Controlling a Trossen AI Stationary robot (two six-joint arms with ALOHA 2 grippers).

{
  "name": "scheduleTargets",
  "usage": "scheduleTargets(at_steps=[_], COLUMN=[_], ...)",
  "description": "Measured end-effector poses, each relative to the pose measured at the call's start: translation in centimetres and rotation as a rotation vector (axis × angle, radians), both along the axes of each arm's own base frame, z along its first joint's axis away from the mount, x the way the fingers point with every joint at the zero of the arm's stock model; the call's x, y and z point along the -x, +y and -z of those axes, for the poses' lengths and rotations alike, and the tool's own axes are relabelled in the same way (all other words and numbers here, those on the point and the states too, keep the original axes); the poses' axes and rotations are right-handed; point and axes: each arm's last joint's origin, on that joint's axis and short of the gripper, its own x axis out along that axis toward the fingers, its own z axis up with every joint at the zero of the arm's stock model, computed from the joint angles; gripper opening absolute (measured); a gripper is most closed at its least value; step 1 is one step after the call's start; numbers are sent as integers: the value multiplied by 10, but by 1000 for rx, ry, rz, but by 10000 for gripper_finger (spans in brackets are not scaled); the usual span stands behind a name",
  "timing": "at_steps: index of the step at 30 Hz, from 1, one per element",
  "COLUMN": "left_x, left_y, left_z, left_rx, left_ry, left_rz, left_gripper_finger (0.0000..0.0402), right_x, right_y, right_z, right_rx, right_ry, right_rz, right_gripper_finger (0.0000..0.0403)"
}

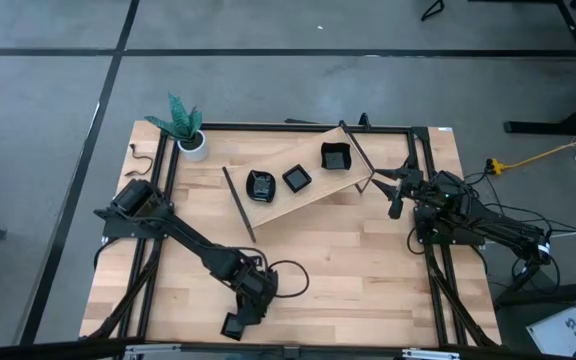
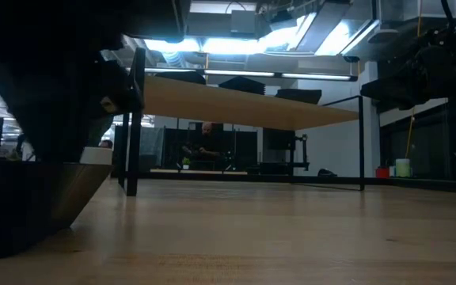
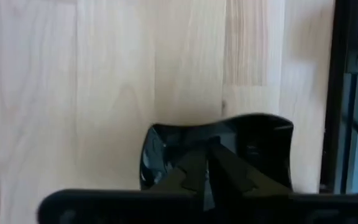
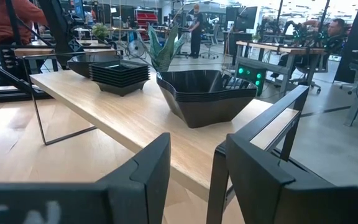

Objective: Pick & Place Mini shaped plates
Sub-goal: Stack the black distorted square plate on top of the black distorted square plate on the shelf

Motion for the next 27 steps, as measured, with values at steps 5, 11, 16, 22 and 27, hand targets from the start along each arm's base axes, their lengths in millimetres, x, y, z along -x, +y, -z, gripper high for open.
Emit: scheduleTargets(at_steps=[5, 11, 16, 22, 27], left_x=[-6, -17, -24, -31, -41], left_y=[4, 11, 21, 31, 43], left_z=[3, 9, 5, 3, 0], left_rx=[-8, -28, -78, -124, -214], left_ry=[-27, -92, -144, -197, -280], left_rz=[24, 116, 134, 145, 123], left_gripper_finger=[4, 3, 2, 2, 3], right_x=[0, 0, 0, 0, 0], right_y=[0, 0, 0, 0, 0], right_z=[0, 0, 0, 0, 0], right_rx=[0, 0, 0, 0, 0], right_ry=[0, 1, 1, 0, 0], right_rz=[0, 1, 1, 0, 0], right_gripper_finger=[154, 154, 154, 154, 154])
